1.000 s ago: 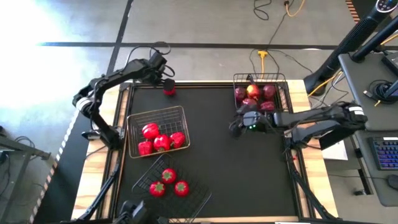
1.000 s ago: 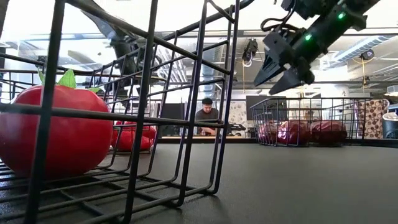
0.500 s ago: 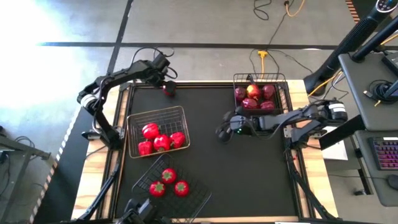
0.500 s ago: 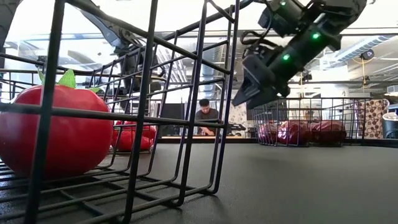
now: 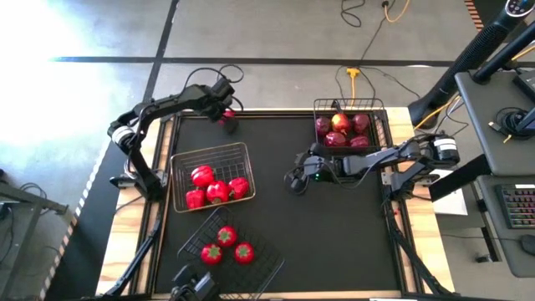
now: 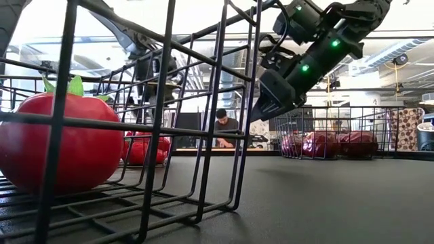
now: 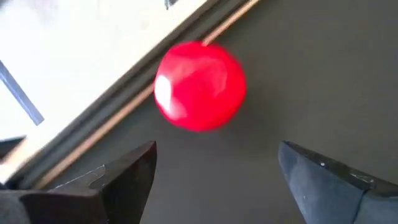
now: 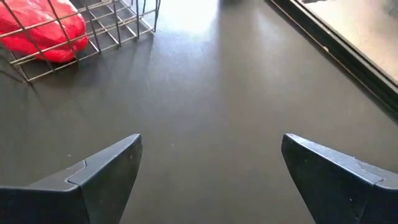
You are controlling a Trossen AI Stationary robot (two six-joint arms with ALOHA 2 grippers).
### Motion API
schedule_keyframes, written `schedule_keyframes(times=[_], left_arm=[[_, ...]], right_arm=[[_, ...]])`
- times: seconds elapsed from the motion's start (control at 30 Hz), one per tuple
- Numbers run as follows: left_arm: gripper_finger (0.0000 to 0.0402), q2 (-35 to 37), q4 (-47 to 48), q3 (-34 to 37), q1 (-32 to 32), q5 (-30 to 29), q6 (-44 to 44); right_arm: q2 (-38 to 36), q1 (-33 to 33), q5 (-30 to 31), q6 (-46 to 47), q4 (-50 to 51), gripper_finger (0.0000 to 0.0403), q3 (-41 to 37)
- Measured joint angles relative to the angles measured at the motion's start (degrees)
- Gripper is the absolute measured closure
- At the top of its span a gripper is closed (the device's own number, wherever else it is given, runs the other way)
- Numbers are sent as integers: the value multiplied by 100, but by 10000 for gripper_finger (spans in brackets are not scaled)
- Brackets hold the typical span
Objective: Sort produce into baskets
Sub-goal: Put the tomato into the left black basket
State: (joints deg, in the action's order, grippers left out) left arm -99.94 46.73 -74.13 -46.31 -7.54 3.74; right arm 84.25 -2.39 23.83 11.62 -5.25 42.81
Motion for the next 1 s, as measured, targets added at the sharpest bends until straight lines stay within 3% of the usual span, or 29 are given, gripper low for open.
schedule_keyframes(times=[0.4, 0.5, 0.7, 0.8, 1.0], left_arm=[[83, -22, -1405, -36, 203, 70, -188], [83, -6, -1205, -182, 280, 70, -230], [83, 229, 207, -323, 524, -77, -116], [83, 547, 196, 58, 619, -627, 14], [83, 1224, -1288, 1574, 567, -705, 49]], right_arm=[[24, -1, 1, -228, -47, 25, 0], [24, -2, 2, -241, -90, 25, 0], [96, -2, 9, -349, -276, 25, -1], [177, -2, 4, -466, -379, 25, -4], [214, -2, -1, -498, -409, 25, -4]])
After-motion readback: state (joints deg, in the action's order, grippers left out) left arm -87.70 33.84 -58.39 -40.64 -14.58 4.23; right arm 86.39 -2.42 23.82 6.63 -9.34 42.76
